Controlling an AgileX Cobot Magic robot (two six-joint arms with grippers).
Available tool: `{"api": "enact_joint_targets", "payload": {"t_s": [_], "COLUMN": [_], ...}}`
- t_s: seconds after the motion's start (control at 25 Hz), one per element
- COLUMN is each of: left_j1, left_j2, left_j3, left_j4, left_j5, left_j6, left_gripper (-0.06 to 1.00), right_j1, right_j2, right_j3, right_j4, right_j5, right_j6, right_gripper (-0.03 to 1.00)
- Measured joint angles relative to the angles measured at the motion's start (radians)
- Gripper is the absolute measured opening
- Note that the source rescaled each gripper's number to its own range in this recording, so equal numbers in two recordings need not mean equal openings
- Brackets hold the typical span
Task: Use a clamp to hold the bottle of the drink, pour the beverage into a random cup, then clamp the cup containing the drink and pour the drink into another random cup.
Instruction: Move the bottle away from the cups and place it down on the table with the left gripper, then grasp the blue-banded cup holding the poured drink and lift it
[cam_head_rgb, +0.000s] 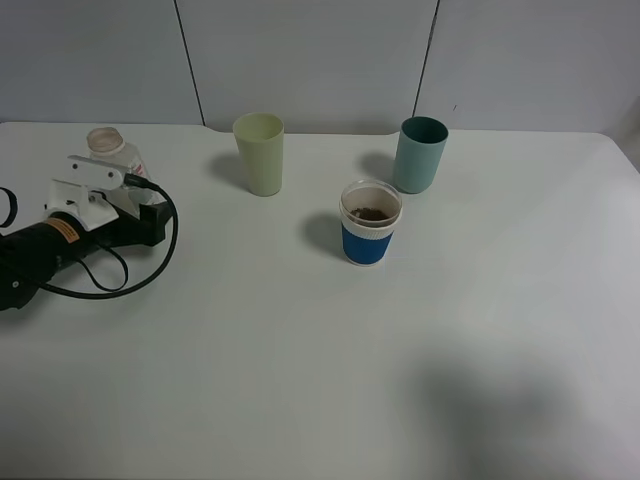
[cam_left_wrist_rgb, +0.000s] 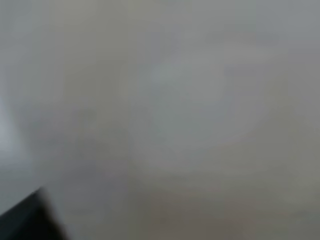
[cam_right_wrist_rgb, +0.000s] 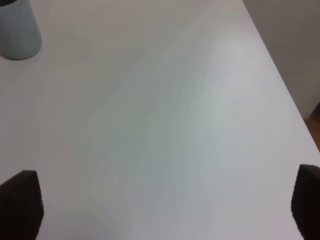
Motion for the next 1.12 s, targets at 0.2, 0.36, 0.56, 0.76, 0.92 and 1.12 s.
{"api": "enact_joint_targets", "payload": {"t_s": [0.2, 0.36, 0.56, 0.76, 0.92, 1.12], "left_j1": [0.0, 0.0, 0.0, 0.0, 0.0, 0.0], "left_j2": [-0.059, -0.095, -0.135, -0.213, -0.277, -0.384], "left_j3": [0.0, 0.0, 0.0, 0.001, 0.002, 0.003], "left_j4": [-0.031, -0.044, -0.049, -0.051, -0.054, -0.038], "left_j5": [0.0, 0.0, 0.0, 0.0, 0.0, 0.0], "left_j6": [-0.05, -0.055, -0.057, -0.057, -0.057, -0.059], "left_gripper": [0.92, 0.98, 0.99, 0.99, 0.99, 0.99], "right_j1": [0.0, 0.0, 0.0, 0.0, 0.0, 0.0], "right_j2": [0.0, 0.0, 0.0, 0.0, 0.0, 0.0], "right_j3": [0.0, 0.0, 0.0, 0.0, 0.0, 0.0], "right_j4": [0.0, 0.0, 0.0, 0.0, 0.0, 0.0], "right_j5": [0.0, 0.0, 0.0, 0.0, 0.0, 0.0], "right_j6": [0.0, 0.0, 0.0, 0.0, 0.0, 0.0], "right_gripper": [1.0, 1.0, 1.0, 1.0, 1.0, 1.0]}}
